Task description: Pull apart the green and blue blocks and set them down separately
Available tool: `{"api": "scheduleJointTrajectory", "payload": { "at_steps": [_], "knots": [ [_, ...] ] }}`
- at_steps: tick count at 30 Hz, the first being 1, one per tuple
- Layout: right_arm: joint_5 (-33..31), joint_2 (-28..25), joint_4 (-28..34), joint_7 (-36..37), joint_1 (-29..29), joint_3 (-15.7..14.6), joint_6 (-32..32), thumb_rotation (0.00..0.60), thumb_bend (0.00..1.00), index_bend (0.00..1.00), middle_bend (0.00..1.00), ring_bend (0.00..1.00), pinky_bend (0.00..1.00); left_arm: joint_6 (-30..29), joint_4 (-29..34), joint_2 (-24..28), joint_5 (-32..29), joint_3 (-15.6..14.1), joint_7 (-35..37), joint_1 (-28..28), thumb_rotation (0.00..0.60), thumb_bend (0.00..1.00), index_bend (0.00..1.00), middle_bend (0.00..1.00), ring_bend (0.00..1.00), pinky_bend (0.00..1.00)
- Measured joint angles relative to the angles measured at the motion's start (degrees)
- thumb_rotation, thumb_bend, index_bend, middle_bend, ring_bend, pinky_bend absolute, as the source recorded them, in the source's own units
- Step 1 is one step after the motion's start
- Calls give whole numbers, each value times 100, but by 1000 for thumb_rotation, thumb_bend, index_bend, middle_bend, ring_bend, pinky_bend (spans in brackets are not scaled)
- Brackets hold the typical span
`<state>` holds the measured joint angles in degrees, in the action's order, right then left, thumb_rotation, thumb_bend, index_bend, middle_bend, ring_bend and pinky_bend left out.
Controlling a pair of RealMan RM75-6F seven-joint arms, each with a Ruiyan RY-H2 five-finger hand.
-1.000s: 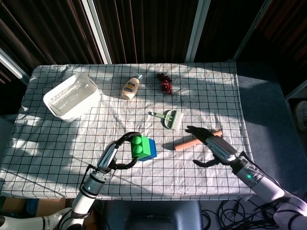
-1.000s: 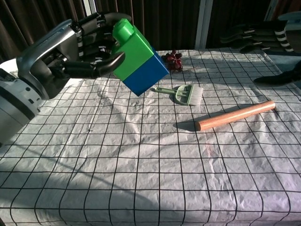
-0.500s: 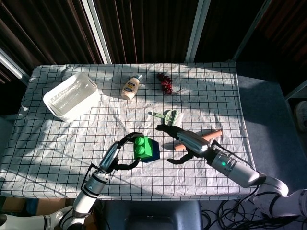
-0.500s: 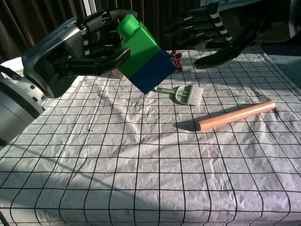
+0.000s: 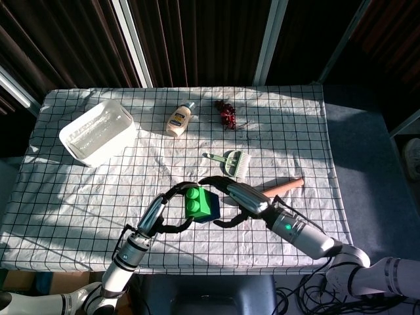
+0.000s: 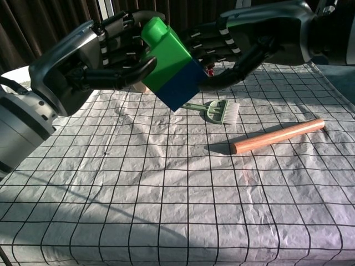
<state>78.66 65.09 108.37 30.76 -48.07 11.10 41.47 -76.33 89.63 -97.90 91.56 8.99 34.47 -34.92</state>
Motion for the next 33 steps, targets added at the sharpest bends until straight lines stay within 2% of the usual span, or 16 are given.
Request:
{"api": "scheduleJointTrajectory", "payload": {
  "at_steps": [5,7,15,21,33],
  "knots": [
    [-187,185,-28,-71,-8,17,6,600,203,429,324,261,302,22,25,-4,-2,-28,11,-12,600,792,713,731,770,1000],
    [-218,234,-46,-78,-20,21,-15,600,203,545,397,365,353,34,38,-10,-10,-25,9,-21,600,791,713,731,770,1000],
    [-234,264,-64,-232,-19,14,3,600,231,783,577,560,491,-4,57,0,3,-21,27,-18,600,792,713,732,770,1000],
    [-180,203,-19,-433,124,35,333,600,242,835,617,594,510,-105,97,90,55,45,102,-24,600,792,712,731,770,1000],
    [-104,-172,-99,-605,299,-54,399,600,244,856,631,601,511,-193,398,479,24,197,151,-20,600,791,711,732,770,1000]
  ]
}}
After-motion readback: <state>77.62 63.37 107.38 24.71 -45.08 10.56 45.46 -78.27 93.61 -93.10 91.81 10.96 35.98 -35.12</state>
